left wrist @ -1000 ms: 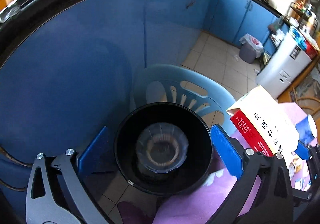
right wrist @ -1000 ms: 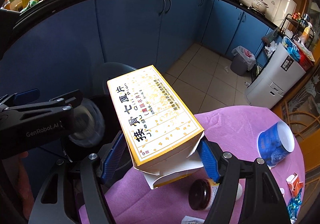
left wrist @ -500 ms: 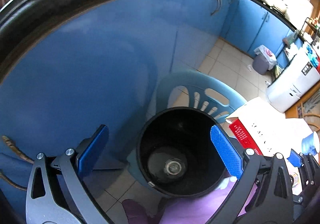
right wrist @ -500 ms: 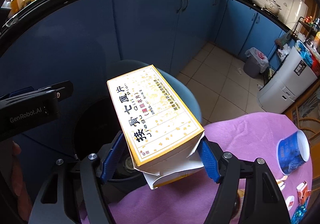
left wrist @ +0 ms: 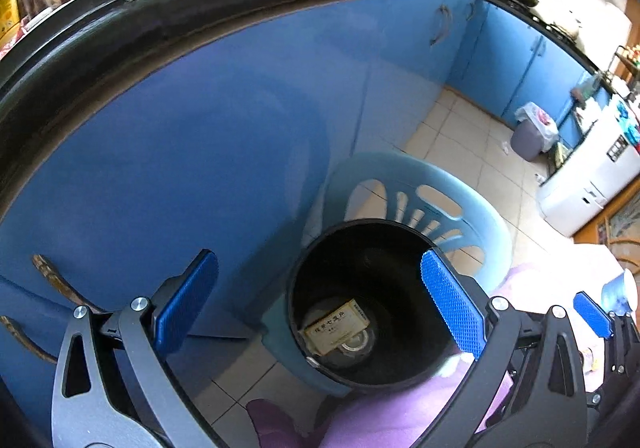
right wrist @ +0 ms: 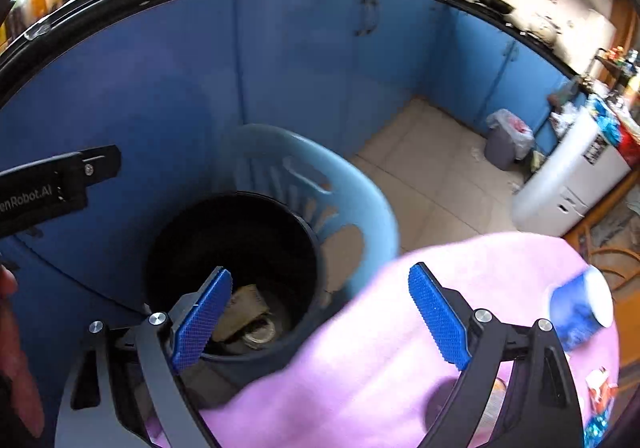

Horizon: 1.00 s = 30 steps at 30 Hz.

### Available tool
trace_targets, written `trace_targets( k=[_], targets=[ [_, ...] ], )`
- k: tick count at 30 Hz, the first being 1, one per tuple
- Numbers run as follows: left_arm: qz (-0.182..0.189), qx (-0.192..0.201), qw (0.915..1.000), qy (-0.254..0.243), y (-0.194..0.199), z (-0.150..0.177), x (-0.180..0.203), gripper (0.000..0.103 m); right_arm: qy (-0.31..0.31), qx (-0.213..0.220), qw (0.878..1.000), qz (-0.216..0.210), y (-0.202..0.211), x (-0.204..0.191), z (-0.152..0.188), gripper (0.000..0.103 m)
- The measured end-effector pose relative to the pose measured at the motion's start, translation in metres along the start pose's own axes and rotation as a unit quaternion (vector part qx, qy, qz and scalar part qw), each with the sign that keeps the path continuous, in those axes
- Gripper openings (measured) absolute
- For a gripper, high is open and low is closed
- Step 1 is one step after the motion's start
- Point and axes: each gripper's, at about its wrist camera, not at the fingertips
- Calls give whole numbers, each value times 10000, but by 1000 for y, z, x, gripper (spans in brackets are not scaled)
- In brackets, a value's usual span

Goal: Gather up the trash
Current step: 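Open the left tool over the bin while the right tool releases the box into it, then grasp the printed paper strip with the left tool while the right tool grasps the white tissue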

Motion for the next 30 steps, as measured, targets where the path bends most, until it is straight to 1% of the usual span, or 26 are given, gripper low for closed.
trace_targets(
  k=[4,7,11,14,17,21,24,26,30],
  targets=[
    [241,-82,9994,-233,7,13,26,100,-197,-139,9990,369,16,31,28,88],
    [455,-158,9978,-463,11,28,51,100,-409,-268,9967,641,31,60,56,88],
    [782,-394,9922,-886,15,52,91,100,-793,-453,9906,1022,56,104,98,88],
    [1064,-616,9838,-1304,21,79,126,100,-1062,-580,9843,1282,69,132,124,88],
    [1242,-805,9754,-1636,25,101,152,100,-1386,-729,9757,1533,77,165,151,88],
    [1528,-1211,9594,-2040,25,135,184,100,-1754,-896,9657,1692,79,205,178,88],
    [1588,-1422,9508,-2248,22,154,200,100,-2044,-968,9591,1705,80,233,196,88],
    [1581,-1564,9450,-2396,19,166,212,100,-2191,-989,9555,1708,81,241,206,88],
    [1444,-1739,9399,-2558,11,178,224,100,-2570,-1076,9486,1500,72,263,220,88]
  ],
)
Point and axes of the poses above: each gripper's, at about its wrist camera, not at the fingertips, and y roughly against the way its jaws point, x to its right, z to its underside, and after that the axes turned 9 degrees about z, right-handed
